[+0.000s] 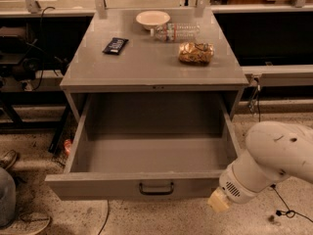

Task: Close top drawer

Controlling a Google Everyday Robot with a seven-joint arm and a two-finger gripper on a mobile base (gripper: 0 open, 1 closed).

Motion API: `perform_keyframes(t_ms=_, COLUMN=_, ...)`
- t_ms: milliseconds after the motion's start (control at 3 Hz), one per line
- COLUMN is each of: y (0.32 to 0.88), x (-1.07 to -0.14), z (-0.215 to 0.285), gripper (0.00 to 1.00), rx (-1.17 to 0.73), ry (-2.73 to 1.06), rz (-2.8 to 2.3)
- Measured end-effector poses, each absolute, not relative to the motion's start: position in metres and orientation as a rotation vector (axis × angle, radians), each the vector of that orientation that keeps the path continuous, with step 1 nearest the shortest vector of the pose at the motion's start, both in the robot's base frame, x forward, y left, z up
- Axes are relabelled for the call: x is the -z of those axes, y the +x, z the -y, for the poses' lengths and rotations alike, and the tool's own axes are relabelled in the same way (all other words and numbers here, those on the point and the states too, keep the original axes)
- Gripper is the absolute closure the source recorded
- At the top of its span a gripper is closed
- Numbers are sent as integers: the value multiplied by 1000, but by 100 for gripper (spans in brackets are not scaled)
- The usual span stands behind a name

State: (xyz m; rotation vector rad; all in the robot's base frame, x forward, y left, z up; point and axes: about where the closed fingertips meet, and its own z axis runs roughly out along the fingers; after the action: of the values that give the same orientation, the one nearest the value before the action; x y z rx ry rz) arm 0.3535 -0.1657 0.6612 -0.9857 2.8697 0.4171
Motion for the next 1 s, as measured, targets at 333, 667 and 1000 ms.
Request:
perform_keyframes(t_ms=333, y=387, x=-641, z=164, gripper=100, rx=-397, ry=-917, rz=-2837)
perform_keyframes(t_ms=667, y=393, x=-641, z=163, gripper=100, rx=-394, ry=-910, rz=-2826)
perform_keyframes(t_ms=1000, y=451, x=-651, z=152, gripper=100, rx=-367, ry=-868, rz=-2728)
